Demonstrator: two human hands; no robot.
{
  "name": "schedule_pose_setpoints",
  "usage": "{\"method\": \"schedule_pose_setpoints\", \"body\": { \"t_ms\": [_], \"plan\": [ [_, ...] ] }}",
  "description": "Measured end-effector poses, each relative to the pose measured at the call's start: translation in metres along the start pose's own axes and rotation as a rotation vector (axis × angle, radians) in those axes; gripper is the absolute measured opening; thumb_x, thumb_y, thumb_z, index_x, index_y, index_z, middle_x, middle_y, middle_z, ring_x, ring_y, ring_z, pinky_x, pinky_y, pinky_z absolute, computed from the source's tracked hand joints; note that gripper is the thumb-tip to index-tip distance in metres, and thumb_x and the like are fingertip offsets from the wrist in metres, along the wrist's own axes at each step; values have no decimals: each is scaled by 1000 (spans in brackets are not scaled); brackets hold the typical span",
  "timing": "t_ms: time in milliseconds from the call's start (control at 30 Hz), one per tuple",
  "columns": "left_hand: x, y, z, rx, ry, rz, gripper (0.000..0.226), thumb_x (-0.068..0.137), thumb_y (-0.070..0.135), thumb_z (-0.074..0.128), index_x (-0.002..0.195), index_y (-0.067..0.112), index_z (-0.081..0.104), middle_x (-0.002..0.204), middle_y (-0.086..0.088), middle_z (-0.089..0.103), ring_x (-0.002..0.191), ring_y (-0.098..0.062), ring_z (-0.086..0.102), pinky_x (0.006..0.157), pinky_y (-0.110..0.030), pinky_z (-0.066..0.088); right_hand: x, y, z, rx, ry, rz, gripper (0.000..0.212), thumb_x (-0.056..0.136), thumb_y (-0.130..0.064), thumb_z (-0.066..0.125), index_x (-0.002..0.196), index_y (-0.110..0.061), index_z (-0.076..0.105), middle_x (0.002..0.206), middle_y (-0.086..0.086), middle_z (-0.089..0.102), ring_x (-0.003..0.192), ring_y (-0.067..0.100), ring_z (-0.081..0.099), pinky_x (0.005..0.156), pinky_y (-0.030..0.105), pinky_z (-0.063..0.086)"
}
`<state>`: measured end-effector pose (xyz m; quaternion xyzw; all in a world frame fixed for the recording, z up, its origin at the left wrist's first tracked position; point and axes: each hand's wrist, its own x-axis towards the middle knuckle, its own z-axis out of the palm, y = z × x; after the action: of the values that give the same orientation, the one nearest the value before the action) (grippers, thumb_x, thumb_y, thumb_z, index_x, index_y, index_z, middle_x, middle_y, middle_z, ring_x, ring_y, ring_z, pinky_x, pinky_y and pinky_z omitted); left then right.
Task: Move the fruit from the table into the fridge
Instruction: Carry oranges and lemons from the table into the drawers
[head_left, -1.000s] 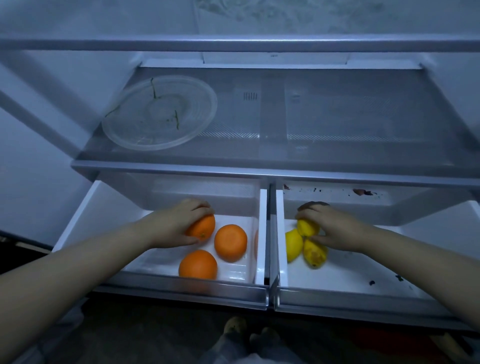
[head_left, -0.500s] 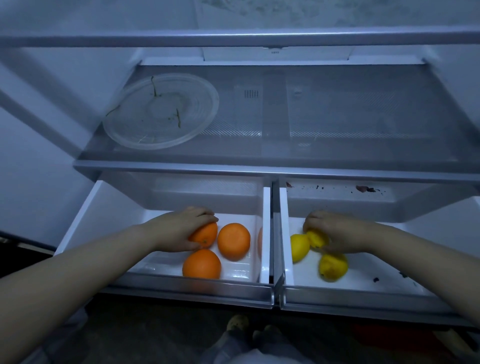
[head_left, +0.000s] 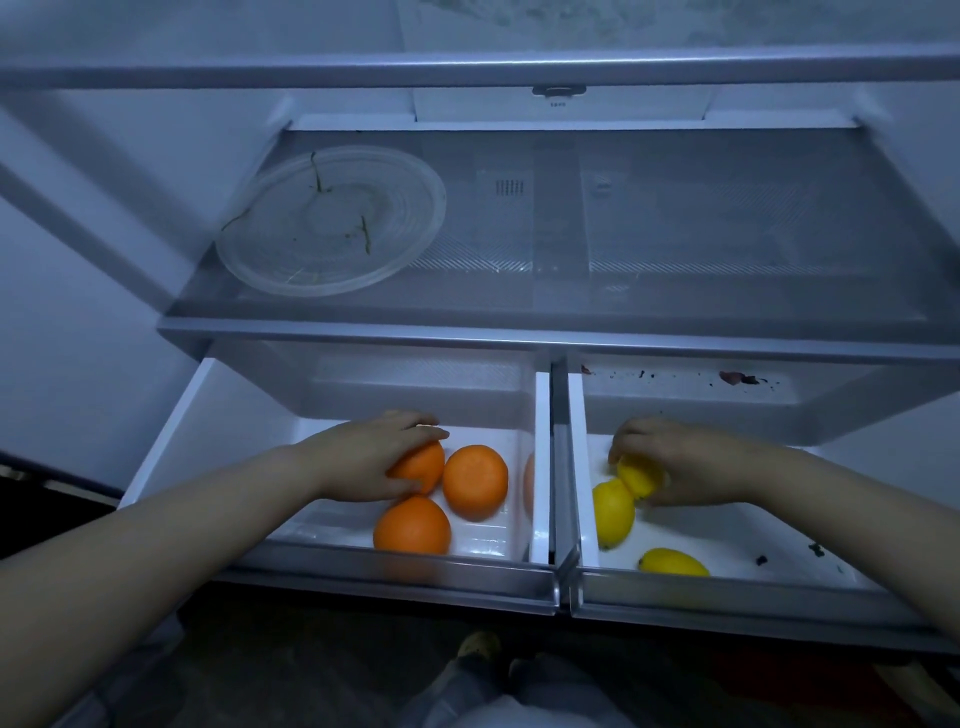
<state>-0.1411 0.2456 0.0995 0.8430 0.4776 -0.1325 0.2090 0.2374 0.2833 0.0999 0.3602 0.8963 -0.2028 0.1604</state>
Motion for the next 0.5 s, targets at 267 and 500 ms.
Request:
{"method": "schedule_pose_setpoints", "body": {
  "t_ms": [267, 500],
  "plan": [
    [-35, 25, -41, 96, 337, 94, 55, 86, 50, 46, 135, 26, 47, 140, 2, 46, 126, -15, 44, 93, -26, 41, -22, -37, -57, -36, 115, -76, 36, 90, -46, 53, 125, -41, 47, 127, -23, 47, 114, -3, 46, 93, 24, 43],
    [-91, 76, -68, 258, 698, -33, 52, 89, 44, 51, 133, 15, 51, 135, -7, 52, 123, -25, 49, 96, -39, 45, -27, -84, -110, -65, 436, -220, 35, 88, -51, 43, 118, -37, 51, 115, -18, 50, 104, 1, 49, 81, 24, 46]
  ]
}}
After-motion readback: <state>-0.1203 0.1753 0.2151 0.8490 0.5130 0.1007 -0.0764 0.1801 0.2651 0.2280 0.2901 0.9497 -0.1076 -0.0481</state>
